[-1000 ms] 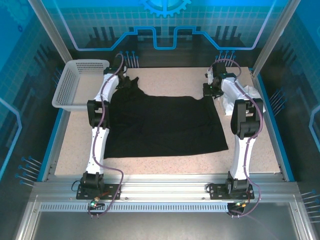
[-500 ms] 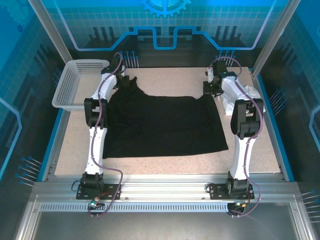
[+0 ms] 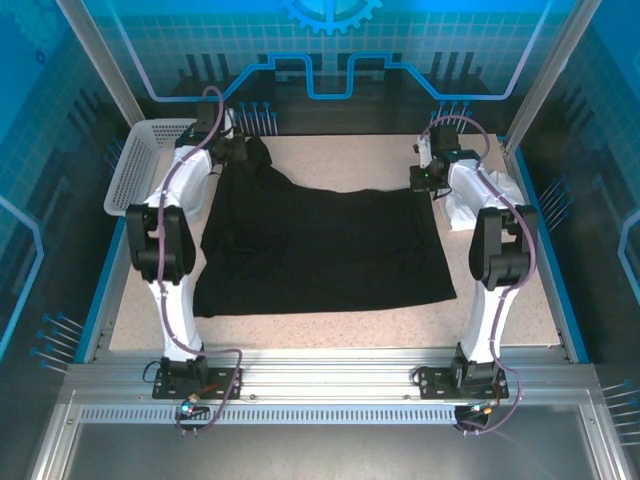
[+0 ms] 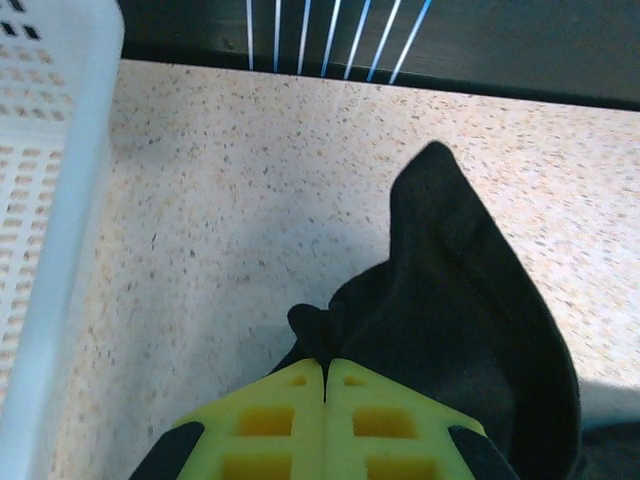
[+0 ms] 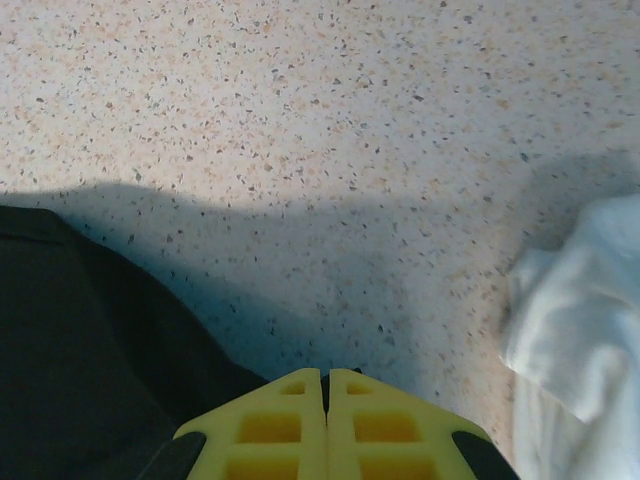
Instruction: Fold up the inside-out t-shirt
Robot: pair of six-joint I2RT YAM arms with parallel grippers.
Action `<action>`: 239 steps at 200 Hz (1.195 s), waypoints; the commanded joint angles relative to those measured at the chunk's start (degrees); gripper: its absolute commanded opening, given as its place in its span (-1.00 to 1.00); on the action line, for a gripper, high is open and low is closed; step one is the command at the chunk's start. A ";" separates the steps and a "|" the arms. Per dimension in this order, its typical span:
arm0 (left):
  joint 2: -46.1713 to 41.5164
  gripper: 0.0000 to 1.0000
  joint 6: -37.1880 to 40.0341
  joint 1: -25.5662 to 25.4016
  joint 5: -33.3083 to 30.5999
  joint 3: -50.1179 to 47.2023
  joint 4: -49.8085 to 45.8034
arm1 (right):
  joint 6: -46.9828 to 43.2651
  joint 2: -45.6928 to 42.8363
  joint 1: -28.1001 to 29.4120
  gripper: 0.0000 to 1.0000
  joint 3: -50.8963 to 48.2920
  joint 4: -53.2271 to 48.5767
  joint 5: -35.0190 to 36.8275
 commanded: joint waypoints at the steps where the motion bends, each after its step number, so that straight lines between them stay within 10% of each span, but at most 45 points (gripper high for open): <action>1: -8.14 -1.00 -3.41 0.18 1.89 -8.91 7.64 | -1.39 -6.18 0.24 -1.00 -4.31 1.70 3.78; 95: -34.95 -1.00 -13.08 -0.34 2.21 -42.04 17.78 | 5.64 -18.18 1.13 -1.00 -20.72 -1.56 11.17; 239: -55.29 -1.00 -18.64 -2.09 1.98 -63.89 8.88 | 8.89 -19.99 1.73 -0.97 -28.11 -5.04 16.28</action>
